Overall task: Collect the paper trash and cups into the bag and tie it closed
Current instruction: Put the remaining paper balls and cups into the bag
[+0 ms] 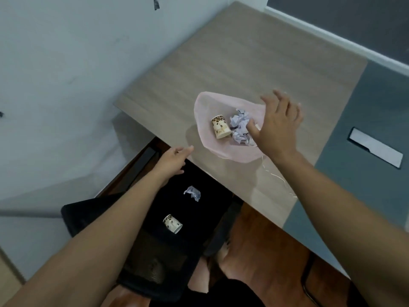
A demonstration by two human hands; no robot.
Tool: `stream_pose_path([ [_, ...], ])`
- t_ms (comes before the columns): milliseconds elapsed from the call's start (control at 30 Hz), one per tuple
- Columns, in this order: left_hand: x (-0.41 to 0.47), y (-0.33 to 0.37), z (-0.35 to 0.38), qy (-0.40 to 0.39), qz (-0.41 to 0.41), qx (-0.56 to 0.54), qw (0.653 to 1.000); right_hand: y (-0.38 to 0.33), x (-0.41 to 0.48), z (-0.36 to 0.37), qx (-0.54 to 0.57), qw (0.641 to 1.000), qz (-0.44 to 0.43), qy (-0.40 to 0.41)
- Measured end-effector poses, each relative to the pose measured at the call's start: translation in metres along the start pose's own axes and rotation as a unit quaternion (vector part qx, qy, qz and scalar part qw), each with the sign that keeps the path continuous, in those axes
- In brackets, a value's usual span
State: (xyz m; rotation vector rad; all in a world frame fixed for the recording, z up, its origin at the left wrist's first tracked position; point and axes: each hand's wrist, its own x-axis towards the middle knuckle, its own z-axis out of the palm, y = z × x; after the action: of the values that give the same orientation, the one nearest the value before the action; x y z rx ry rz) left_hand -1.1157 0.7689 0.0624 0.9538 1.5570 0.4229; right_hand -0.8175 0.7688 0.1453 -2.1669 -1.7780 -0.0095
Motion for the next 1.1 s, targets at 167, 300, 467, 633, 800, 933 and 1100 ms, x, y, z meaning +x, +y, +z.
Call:
stream_pose_path([
  [167, 0.040, 0.035, 0.070, 0.036, -0.028, -0.061, 0.997, 0.029, 0.021, 0.023, -0.001, 0.980, 0.129, -0.155],
  [300, 0.070, 0.041, 0.106, 0.022, -0.109, -0.142, 0.984, 0.053, 0.022, 0.042, 0.066, 0.976, 0.143, -0.150],
  [467, 0.104, 0.043, 0.106, 0.092, -0.073, -0.259, 0.959, 0.061, 0.025, 0.057, 0.168, 0.972, 0.107, -0.128],
  [633, 0.093, 0.043, 0.050, 0.123, 0.021, -0.398, 0.909, 0.026, 0.023, 0.053, 0.367, 0.890, 0.120, -0.242],
  [800, 0.053, 0.014, -0.039, 0.131, 0.084, -0.387, 0.909, -0.023, 0.002, 0.059, 0.521, 0.730, 0.133, -0.423],
  [933, 0.024, -0.020, -0.105, 0.213, 0.069, -0.341, 0.913, -0.066, -0.023, 0.080, 0.550, 0.677, 0.124, -0.473],
  [1100, 0.007, -0.055, -0.154, 0.246, 0.040, -0.335, 0.909, -0.112, -0.056, 0.113, 0.564, 0.639, 0.118, -0.509],
])
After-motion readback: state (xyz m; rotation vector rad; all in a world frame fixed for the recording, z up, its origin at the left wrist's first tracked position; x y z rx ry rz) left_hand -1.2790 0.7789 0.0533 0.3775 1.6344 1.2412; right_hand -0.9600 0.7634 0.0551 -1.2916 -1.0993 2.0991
